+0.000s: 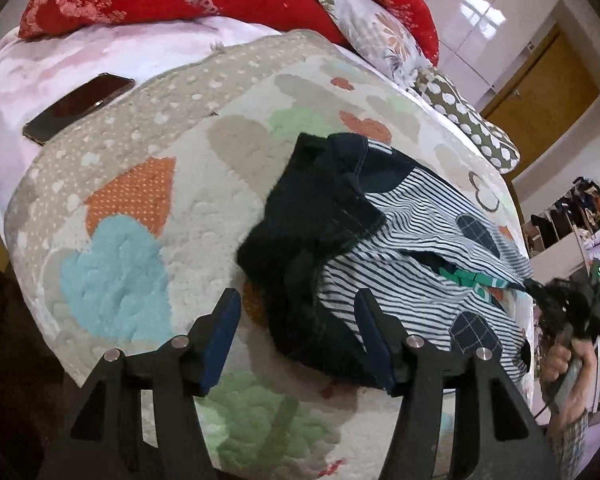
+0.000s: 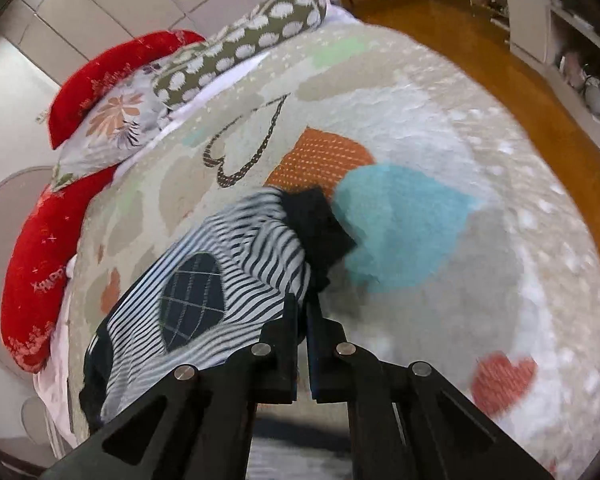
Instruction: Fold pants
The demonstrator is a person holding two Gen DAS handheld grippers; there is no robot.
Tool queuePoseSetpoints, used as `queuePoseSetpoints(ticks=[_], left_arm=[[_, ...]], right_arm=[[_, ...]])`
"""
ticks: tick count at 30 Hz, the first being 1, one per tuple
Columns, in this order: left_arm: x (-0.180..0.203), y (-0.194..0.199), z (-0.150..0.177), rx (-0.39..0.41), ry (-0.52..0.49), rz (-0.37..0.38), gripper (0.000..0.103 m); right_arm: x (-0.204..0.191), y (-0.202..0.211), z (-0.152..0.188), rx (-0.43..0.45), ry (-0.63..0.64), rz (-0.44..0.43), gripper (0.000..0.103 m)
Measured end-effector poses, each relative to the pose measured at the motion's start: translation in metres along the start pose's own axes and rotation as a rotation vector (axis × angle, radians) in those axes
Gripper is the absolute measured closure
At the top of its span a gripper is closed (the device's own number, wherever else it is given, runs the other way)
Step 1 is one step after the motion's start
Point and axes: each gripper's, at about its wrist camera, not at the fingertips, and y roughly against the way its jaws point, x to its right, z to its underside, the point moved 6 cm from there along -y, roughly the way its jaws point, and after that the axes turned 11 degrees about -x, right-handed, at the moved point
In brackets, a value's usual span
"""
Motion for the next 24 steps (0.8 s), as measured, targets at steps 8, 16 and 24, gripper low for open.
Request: queuePoseSetpoints(ticks=[8, 16, 24], left_arm=[[0.030, 0.016, 0.021, 0.031, -0.109, -0.050, 0.036], [0.057, 0.016, 0.042, 0.025, -0.218, -0.107, 0.034], [0.078, 0.044, 0.056, 0.150, -0.315, -0.228, 0.025]], right_arm=[[0.024, 0.039, 0.036, 0.123, 0.029, 0.077, 0.085], [0.011, 0.054, 0.128, 0.111, 0.170, -0.030, 0.084], [0.028, 0.026, 0.162, 0.056, 0.153, 0.023, 0.071]])
